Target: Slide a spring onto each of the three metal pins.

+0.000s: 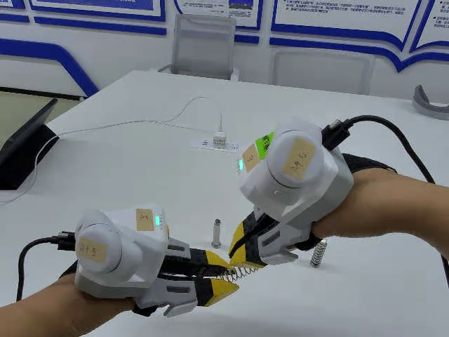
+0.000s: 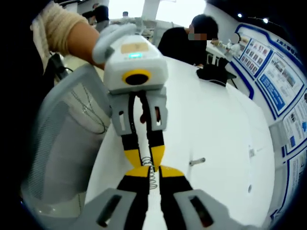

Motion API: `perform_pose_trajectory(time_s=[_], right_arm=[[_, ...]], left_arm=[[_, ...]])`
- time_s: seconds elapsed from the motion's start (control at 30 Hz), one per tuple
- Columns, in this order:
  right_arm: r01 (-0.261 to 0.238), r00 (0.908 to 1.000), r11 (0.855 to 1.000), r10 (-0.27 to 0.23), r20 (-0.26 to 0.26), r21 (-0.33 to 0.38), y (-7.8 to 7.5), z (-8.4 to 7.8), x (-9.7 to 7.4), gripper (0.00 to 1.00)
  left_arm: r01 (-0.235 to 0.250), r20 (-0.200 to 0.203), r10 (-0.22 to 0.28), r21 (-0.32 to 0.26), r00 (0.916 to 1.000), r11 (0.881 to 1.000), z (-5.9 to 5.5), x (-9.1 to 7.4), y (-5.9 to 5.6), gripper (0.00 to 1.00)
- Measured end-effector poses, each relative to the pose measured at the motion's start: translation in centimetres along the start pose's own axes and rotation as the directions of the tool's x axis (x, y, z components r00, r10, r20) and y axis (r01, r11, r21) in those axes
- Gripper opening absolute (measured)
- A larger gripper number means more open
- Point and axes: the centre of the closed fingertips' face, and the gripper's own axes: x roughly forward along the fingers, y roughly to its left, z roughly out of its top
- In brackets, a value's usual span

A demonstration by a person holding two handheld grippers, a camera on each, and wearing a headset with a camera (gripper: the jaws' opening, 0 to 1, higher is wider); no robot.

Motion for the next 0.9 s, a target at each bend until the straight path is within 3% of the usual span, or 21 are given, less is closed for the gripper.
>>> perform_pose_trajectory(time_s=[0.13, 0.4, 0.9], right_arm=[[-0.021, 0.9993, 1.0, 0.021, -0.029, 0.018, 0.4, -1.0, 0.1, 0.16], [-0.018, 0.9981, 0.999, 0.02, -0.059, 0.027, 0.2, -2.0, 0.7, 0.13], [-0.007, 0.9999, 1.0, 0.006, 0.015, 0.011, 0.2, 1.0, 0.3, 0.12]], left_arm=[[-0.007, -0.001, 0.007, -0.001, 1.0, 1.0, -0.1, -0.2, 0.3, 0.1], [-0.009, 0.01, 0.009, 0.0, 0.9999, 1.0, 0.2, -0.3, 0.5, 0.1], [-0.016, 0.007, 0.016, -0.002, 0.9998, 1.0, 0.1, -0.3, 0.8, 0.1]])
